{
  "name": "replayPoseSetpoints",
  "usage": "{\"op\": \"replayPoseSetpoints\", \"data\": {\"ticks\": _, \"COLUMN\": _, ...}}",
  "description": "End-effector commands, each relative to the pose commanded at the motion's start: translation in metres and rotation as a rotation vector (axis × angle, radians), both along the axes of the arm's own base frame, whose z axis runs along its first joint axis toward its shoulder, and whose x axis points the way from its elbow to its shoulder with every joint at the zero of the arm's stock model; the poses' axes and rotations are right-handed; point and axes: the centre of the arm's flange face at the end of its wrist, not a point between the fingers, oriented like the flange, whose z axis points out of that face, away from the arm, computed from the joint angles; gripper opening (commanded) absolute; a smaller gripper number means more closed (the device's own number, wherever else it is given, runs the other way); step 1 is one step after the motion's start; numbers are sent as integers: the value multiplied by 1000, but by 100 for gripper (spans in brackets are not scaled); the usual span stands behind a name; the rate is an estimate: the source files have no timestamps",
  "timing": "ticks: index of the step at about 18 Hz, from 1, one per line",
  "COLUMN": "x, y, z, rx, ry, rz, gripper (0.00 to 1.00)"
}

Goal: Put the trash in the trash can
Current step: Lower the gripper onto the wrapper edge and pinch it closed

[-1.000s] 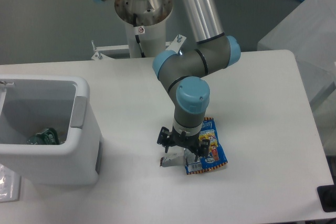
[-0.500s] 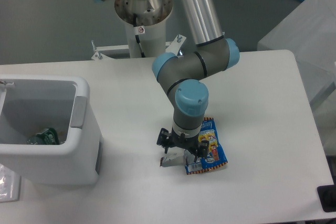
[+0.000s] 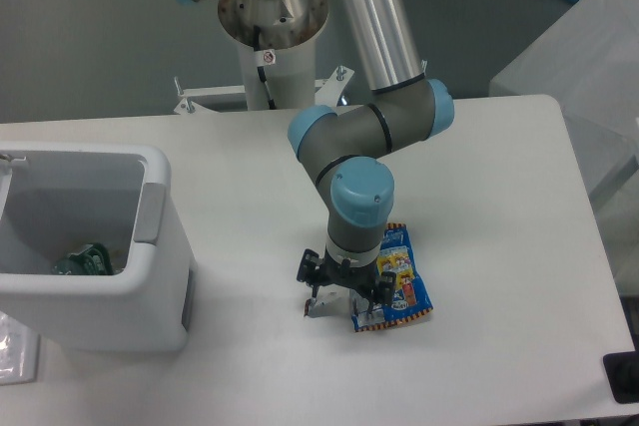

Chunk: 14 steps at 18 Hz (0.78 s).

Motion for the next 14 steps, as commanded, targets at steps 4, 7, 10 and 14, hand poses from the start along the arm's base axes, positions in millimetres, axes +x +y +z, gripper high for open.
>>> {"op": "replayPoseSetpoints", "data": {"ticks": 4, "x": 0, "y": 1, "z": 0, "rx": -2, "ry": 2, "rz": 0, "gripper": 60}}
{"op": "replayPoseSetpoints", "data": {"ticks": 7, "x": 0, "y": 0, "z": 1, "rx": -13, "ry": 15, "rz": 1, "gripper": 41}}
{"op": "replayPoseSetpoints", "data": {"ticks": 10, "x": 0, "y": 0, "z": 1, "rx": -14, "ry": 14, "rz": 2, "gripper": 24}}
{"op": "replayPoseSetpoints", "data": {"ticks": 14, "x": 2, "y": -1, "z": 0, "rx": -17, "ry": 10, "rz": 1, "gripper": 7}}
